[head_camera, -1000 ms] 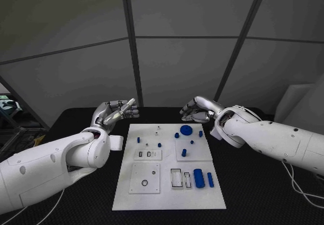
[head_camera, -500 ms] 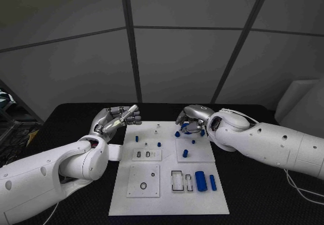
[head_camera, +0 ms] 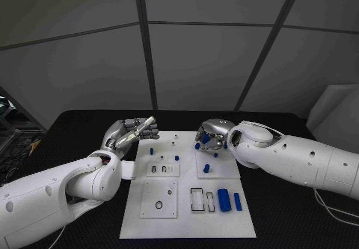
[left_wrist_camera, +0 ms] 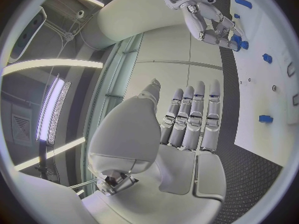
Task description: Assemble the parts on the task board
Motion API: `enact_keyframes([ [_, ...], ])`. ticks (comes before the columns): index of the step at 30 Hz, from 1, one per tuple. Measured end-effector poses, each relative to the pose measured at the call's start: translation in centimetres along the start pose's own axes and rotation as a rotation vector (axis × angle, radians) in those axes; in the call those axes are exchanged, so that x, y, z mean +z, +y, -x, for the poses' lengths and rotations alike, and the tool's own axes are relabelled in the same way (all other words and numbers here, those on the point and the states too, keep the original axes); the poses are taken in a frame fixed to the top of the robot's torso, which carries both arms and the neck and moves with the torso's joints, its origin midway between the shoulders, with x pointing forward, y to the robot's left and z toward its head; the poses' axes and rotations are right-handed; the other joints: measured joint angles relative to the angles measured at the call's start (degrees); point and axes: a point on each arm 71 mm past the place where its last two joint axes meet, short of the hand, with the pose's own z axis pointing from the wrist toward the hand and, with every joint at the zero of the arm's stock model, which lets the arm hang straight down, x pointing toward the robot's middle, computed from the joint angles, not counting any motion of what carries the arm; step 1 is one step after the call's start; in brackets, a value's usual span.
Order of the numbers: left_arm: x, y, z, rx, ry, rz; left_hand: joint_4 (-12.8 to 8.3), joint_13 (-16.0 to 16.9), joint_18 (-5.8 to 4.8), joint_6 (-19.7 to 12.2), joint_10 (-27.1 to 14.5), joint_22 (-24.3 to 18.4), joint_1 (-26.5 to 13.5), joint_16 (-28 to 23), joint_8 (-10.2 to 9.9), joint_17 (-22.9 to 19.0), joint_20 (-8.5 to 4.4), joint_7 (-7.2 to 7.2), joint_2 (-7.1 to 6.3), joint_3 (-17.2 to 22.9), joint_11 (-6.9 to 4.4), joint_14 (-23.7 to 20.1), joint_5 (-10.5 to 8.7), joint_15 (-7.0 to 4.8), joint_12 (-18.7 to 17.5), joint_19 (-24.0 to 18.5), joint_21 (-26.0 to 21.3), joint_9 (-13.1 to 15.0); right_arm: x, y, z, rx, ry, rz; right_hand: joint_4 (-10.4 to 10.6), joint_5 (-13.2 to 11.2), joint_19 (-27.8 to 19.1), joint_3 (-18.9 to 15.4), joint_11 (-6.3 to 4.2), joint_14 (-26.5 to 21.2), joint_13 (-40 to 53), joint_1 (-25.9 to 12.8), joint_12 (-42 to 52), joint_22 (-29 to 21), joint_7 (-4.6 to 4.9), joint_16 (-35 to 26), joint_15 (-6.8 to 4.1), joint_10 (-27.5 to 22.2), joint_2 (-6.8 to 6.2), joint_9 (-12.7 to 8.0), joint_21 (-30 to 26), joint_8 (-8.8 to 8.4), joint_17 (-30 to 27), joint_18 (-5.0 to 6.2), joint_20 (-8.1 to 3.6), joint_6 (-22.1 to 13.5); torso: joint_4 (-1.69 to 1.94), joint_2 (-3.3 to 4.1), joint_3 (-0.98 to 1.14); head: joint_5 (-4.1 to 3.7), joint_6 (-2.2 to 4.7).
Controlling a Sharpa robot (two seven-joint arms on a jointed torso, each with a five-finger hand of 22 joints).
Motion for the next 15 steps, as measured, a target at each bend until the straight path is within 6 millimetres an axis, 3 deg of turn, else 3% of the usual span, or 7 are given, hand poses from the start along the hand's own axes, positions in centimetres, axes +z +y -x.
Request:
enact_keyframes([
  [15, -0.06, -0.04, -0.07, -0.001, 0.004, 0.003, -0.09, 0.0, -0.01, 0.0, 0.0, 0.02, 0.01, -0.24, -0.22, 0.05, 0.0, 0.0, -0.01, -0.08, 0.0, 0.0, 0.0, 0.0, -0.28, 0.0, 0.22, -0.01, 0.6, 0.33, -0.22, -0.013, 0.018, -0.002, 2.09, -0.95, 3.84, 4.84, -0.21, 0.0, -0.01, 0.51, 0.02, 10.15, -0.17, 10.62, 0.0, 2.29, 0.51, 0.05, 8.19, 0.0, 10.16, 0.0, -0.19, 1.13, 0.07, 0.43, -0.07, 0.25, -0.03],
])
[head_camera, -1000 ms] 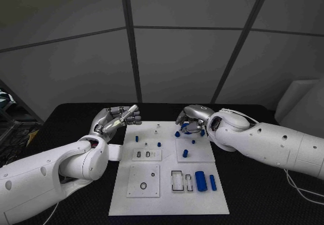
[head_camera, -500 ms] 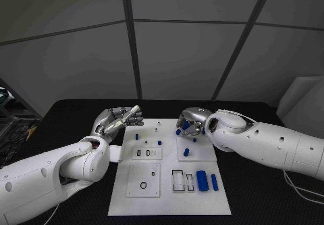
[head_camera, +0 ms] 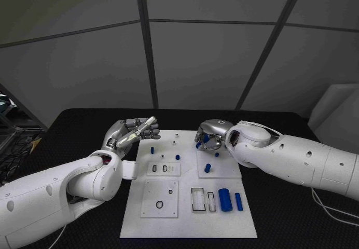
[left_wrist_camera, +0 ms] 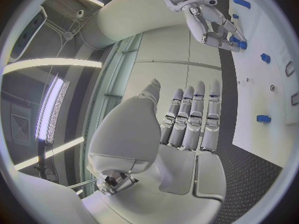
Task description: Assemble the parts on the task board
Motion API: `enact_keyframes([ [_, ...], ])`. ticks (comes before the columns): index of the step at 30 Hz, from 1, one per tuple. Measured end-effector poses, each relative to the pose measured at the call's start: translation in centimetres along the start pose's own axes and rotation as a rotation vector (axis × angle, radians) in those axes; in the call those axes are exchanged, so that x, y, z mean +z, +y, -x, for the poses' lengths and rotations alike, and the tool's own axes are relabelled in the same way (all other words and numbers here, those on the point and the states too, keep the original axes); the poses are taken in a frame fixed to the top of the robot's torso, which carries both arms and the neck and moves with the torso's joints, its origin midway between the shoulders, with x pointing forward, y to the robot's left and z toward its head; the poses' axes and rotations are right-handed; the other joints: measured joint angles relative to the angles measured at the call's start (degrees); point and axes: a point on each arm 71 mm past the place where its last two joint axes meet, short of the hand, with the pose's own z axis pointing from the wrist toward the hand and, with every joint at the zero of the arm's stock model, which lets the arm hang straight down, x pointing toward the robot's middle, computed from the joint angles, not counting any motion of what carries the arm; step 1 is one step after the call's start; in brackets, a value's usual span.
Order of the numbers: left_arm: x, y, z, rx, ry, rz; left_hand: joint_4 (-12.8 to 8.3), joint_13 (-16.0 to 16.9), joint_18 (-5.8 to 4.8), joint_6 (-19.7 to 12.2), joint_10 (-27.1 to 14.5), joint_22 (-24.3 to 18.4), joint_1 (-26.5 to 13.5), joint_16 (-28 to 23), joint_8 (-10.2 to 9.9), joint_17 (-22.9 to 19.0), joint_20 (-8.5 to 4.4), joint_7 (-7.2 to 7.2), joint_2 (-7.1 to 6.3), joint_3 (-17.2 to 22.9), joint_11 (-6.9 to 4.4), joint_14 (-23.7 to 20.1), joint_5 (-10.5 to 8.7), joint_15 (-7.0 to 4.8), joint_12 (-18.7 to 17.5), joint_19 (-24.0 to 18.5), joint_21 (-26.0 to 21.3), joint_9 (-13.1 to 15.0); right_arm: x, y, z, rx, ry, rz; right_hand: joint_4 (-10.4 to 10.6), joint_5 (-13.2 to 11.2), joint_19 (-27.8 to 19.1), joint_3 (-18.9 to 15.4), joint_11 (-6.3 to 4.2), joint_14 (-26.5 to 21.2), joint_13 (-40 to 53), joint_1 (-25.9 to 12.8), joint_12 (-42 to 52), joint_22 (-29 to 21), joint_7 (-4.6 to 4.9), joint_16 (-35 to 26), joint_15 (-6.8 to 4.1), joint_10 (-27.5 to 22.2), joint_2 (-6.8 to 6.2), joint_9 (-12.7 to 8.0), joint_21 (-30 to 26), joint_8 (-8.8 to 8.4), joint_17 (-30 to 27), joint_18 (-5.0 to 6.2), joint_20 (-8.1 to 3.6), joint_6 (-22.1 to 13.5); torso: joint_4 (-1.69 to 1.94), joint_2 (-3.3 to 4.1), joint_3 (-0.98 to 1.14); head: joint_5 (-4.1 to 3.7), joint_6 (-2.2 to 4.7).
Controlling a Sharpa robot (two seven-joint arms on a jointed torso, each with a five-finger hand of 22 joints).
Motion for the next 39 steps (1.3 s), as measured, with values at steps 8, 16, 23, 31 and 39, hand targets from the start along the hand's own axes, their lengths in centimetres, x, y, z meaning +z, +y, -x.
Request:
enact_keyframes([
  [8, 0.0, 0.0, 0.1, 0.001, -0.001, 0.001, -0.07, 0.0, -0.01, 0.0, 0.0, 0.02, 0.0, 0.0, -0.23, 0.08, 0.21, 0.0, 0.0, -0.07, 0.0, 0.0, 0.0, 0.0, -0.01, -0.21, 0.0, -0.03, 0.2, 0.0, -0.1, -0.003, 0.007, -0.003, 0.73, -1.3, 2.05, 4.58, -0.2, 0.0, 0.0, 0.29, 0.0, 4.69, 0.16, 4.27, 0.0, 1.84, 0.29, 0.09, 3.67, 0.36, 4.32, -0.94, -0.01, 1.94, 0.04, 0.21, -0.02, 0.01, -0.01],
  [16, 0.0, 0.0, 0.2, 0.002, -0.002, 0.002, -0.07, -0.04, 3.07, -0.15, -0.22, 0.09, -0.31, -0.66, -0.49, 0.17, 0.2, 0.15, 0.31, -0.07, 0.22, -0.42, 0.0, 0.42, -0.64, -0.64, 0.0, -0.03, 0.6, 0.0, -0.1, -0.005, 0.009, -0.006, 1.45, -1.56, 2.04, 7.49, 0.0, 0.0, 0.0, 0.13, 0.0, 5.54, 0.09, 5.27, 0.0, 2.04, -0.46, 0.08, 4.42, 0.36, 4.7, -0.94, -0.01, 2.26, 0.07, 0.35, -0.02, 0.12, -0.27],
  [23, 0.0, 0.0, 0.3, 0.003, -0.002, 0.003, -0.23, -0.04, 2.92, -0.22, -0.22, 0.09, -0.31, -0.66, -0.48, 0.17, 0.2, 0.22, 0.31, -0.23, 0.22, -0.42, 0.0, 0.42, -0.64, -0.64, 0.0, -0.03, 0.5, 0.2, 0.0, -0.004, 0.003, 0.002, 1.45, -2.09, 2.04, 10.14, -0.48, 0.01, 0.12, 0.74, 0.22, 6.78, 0.17, 6.27, -0.01, 3.64, -1.07, 0.14, 5.71, 0.4, 5.51, -0.93, 0.0, 3.83, 0.07, 0.41, -0.02, 0.25, -0.42],
  [31, 0.0, 0.0, 0.5, 0.004, -0.004, 0.004, -0.23, -0.04, -0.85, -0.22, -0.22, 0.16, -0.92, -1.09, -0.89, 0.37, 0.3, 0.22, 0.29, -0.23, 0.22, -0.42, 0.0, 0.42, -0.98, -1.15, 0.22, -0.02, -0.1, 1.2, 0.4, 0.003, -0.048, 0.031, 0.96, -1.27, 2.84, 12.33, -0.92, 0.21, 0.34, 1.17, 0.43, 9.32, 0.07, 7.58, -0.21, 5.02, -2.0, 0.28, 7.65, 0.72, 6.64, -0.93, -0.24, 5.15, 0.03, 0.46, -0.01, 0.36, -0.2],
  [39, 0.0, 0.0, 0.7, 0.006, -0.008, 0.004, -0.06, -0.04, -0.86, -0.22, -0.41, 0.22, -0.92, -1.32, -0.89, 0.53, 0.3, 0.22, 0.29, -0.4, 0.41, -0.42, 0.0, 0.42, -1.23, -1.56, 0.22, -0.02, 0.7, 1.9, 1.8, 0.004, -0.154, 0.032, 1.15, -1.27, 4.19, 13.08, -0.72, 0.2, 0.31, 1.41, 0.42, 11.58, -0.1, 8.51, -0.21, 5.23, -2.38, 0.28, 9.15, 0.71, 7.66, -1.83, -0.12, 5.37, 0.13, 0.55, -0.05, 0.25, 0.16],
])
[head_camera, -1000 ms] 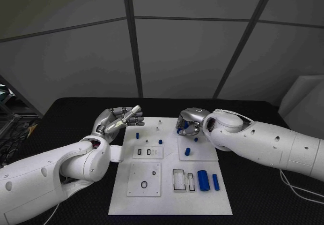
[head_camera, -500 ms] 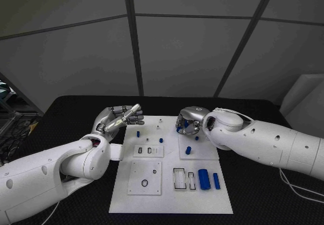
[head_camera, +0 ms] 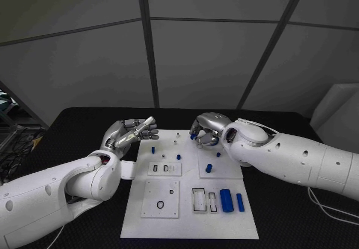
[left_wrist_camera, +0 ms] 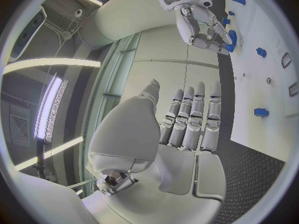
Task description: Assemble the parts on the task board
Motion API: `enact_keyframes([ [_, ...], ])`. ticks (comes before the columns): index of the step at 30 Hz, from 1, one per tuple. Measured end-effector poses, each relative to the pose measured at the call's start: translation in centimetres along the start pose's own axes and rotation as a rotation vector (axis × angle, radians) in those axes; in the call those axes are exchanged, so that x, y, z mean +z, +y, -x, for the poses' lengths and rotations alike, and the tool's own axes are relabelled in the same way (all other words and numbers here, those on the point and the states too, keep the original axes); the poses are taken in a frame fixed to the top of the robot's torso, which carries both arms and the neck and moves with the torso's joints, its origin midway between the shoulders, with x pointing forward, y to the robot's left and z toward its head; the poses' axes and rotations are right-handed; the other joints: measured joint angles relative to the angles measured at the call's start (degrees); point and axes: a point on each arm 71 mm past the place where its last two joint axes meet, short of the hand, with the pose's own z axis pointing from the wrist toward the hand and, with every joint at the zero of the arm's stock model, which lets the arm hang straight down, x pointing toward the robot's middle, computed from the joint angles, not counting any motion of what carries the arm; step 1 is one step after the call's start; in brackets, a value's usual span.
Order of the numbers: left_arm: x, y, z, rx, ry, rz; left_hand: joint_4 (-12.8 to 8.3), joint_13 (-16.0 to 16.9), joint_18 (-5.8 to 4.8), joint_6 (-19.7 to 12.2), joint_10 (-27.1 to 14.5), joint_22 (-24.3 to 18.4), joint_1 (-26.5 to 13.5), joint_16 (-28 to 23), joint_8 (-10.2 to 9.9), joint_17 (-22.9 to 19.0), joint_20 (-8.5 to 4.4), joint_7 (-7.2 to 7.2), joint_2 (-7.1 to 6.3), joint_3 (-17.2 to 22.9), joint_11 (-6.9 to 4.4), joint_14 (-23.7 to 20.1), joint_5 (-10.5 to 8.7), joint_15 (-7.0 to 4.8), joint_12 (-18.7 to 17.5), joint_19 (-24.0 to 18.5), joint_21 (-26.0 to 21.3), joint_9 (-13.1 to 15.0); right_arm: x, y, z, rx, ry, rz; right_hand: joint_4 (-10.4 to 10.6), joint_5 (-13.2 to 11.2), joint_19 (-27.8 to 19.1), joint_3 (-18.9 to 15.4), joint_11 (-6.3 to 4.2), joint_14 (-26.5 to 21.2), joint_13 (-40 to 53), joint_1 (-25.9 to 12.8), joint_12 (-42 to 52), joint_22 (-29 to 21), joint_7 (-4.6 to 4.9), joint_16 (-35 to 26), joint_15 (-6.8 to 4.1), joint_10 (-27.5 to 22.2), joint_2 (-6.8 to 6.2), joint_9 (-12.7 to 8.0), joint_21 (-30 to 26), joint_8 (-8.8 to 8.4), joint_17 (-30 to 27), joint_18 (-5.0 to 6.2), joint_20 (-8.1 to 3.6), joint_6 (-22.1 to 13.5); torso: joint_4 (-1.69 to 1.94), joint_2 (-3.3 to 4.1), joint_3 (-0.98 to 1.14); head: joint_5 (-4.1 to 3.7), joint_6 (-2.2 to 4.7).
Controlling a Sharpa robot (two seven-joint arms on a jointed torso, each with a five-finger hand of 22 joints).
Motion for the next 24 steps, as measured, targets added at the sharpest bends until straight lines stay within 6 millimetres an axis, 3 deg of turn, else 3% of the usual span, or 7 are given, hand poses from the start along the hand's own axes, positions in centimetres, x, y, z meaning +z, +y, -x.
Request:
enact_keyframes([
  [9, 0.0, 0.0, 0.0, 0.0, 0.0, 0.0, -0.16, 0.0, -0.02, 0.0, 0.0, -0.01, -0.23, -0.34, -0.23, 0.05, 0.2, 0.0, 0.23, -0.16, 0.0, -0.2, 0.0, 0.2, -0.23, -0.61, 0.0, 0.0, 2.1, 0.9, 0.0, 0.013, -0.062, -0.011, -0.01, -0.07, 0.2, 0.36, -0.2, 0.0, -0.11, 0.0, -0.05, 0.71, 0.0, 0.35, 0.0, 0.2, 0.0, -0.01, 0.33, -0.01, 0.69, 0.02, -0.21, 0.0, 0.1, 0.18, -0.03, 0.16, 0.21],
  [24, 0.2, -0.1, -0.2, -0.001, 0.002, -0.002, -0.16, 0.01, 0.01, 0.0, 0.0, -0.01, -0.23, -0.6, -0.44, 0.11, 0.21, 0.0, 0.23, -0.16, 0.0, -0.4, 0.0, 0.4, -0.44, -1.02, 0.0, 0.01, 4.6, 2.4, -0.8, 0.026, -0.061, -0.01, 0.38, -0.17, 0.4, 0.74, -0.19, 0.0, -0.24, -0.15, -0.06, 1.21, 0.0, 1.07, 0.0, 0.19, -0.15, -0.07, 0.91, -0.06, 1.27, 0.03, -0.01, -0.01, 0.1, 0.32, -0.04, 0.76, -0.16],
])
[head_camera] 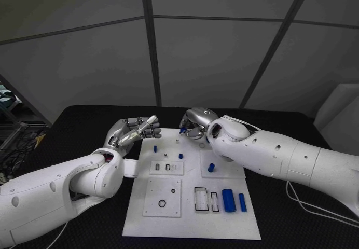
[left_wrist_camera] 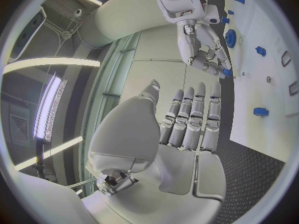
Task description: Assemble the parts on the task board
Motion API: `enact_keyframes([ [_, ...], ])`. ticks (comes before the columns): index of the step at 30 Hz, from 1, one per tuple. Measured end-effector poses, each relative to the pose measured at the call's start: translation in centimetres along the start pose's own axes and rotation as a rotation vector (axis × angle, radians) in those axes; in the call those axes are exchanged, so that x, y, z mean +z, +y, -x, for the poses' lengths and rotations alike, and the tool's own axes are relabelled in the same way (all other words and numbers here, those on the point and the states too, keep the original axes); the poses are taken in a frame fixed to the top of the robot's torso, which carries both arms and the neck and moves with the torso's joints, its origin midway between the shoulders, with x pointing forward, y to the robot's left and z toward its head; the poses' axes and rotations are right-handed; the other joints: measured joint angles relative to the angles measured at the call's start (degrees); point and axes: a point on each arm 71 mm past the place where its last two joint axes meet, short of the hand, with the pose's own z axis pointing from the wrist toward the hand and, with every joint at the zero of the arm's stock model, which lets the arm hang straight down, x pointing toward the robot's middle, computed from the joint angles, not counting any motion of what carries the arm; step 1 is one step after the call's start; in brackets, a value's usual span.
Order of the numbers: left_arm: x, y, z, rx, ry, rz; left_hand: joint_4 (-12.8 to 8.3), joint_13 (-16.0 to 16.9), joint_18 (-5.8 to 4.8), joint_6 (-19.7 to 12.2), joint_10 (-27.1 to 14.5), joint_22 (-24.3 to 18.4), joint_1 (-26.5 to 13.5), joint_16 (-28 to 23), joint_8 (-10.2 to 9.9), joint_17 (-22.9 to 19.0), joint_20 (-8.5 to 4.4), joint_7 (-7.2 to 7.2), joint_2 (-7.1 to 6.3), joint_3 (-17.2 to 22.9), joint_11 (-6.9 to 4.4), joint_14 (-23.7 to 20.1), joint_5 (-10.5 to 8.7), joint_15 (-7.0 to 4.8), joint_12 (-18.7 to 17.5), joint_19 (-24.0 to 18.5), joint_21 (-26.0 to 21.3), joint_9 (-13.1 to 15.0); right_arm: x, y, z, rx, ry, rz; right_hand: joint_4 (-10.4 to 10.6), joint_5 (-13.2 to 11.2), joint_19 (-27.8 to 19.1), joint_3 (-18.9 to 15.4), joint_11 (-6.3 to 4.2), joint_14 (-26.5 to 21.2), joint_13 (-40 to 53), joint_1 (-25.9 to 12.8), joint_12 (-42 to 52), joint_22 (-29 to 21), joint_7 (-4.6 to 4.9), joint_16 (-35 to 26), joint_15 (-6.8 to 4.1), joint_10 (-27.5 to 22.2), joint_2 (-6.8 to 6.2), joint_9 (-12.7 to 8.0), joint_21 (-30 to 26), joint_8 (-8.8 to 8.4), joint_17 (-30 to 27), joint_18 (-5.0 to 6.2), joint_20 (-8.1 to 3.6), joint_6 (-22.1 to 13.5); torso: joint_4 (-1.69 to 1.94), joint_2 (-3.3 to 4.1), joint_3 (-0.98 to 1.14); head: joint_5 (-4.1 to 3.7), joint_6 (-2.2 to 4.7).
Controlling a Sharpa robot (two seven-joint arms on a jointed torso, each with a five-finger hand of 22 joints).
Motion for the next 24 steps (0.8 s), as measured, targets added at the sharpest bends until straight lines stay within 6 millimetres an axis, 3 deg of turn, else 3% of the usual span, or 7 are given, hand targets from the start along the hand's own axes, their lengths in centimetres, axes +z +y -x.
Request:
enact_keyframes([
  [24, 0.2, -0.2, -0.2, -0.001, 0.004, -0.005, 0.0, 0.0, 0.02, -0.21, -0.06, -0.01, 0.0, -0.29, 0.0, 0.04, 0.21, 0.21, 0.0, 0.0, 0.06, 0.0, 0.0, 0.0, 0.0, -0.2, 0.0, 0.0, 1.2, 0.5, -0.8, -0.016, 0.064, -0.007, 0.31, -0.31, 0.0, 0.31, 0.21, 0.0, 0.03, -0.3, -0.26, 0.05, -0.01, 0.21, 0.0, -0.22, -0.3, -0.15, 0.01, -0.29, 0.09, 0.01, 0.0, -0.04, -0.13, 0.08, 0.04, 0.43, -0.62],
])
